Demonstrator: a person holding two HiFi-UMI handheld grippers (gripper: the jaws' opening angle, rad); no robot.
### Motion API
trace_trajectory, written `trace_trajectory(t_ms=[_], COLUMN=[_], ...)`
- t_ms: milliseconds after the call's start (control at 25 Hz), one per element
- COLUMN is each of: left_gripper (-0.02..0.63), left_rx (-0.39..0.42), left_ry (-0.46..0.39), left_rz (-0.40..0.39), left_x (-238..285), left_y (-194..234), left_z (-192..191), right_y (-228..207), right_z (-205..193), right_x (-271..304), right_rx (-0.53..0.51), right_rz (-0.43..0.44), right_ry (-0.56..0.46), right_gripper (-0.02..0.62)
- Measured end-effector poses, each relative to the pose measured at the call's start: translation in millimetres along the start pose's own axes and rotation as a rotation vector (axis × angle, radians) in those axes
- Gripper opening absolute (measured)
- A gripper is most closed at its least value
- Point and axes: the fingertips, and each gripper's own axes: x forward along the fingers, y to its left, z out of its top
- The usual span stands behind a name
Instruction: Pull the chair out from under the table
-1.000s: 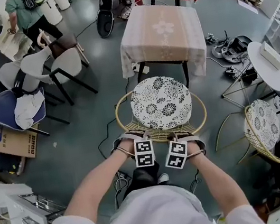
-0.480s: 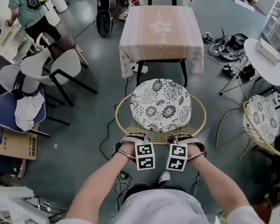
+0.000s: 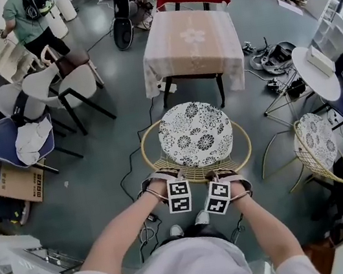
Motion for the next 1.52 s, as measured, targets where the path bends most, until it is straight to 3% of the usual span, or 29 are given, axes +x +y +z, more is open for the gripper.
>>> trace_trajectory(t_ms=[280,520,800,1040,1280,1520], left_gripper=[0.086,0.123,0.123,0.123,0.121,0.084], left_rx=[-0.057,-0.151,-0.230,-0.378,-0.630,-0.780], left_ry=[-0.013,-0.082,-0.153,-0.264,-0.448,-0.612], left_rz=[0.015,0.047,0.098,0.112,0.106,0.114], left_x=[1.5,-7.5,-25.0,-47.5,-81.5,-118.1], left_y=[1.2,1.4,4.8,7.3,19.0,27.1], left_z=[-0.1,3.0,6.7,17.3,29.2,41.8], right_y=[-2.3,-6.8,-7.6,-13.2,-27.5,-37.3], right_z=[-1.0,-5.2,-1.0,9.3,27.4,42.7], right_x=[0.2,-9.7,-24.8,-45.4,-73.4,-100.8], right_rx=[0.071,0.209,0.327,0.491,0.674,0.854], right_rz=[-0.029,-0.091,-0.138,-0.186,-0.248,-0.303], right_ry=[0.017,-0.006,-0.054,-0.136,-0.249,-0.367], right_gripper=[0.037,0.095,0.098,0.080,0.051,0.029])
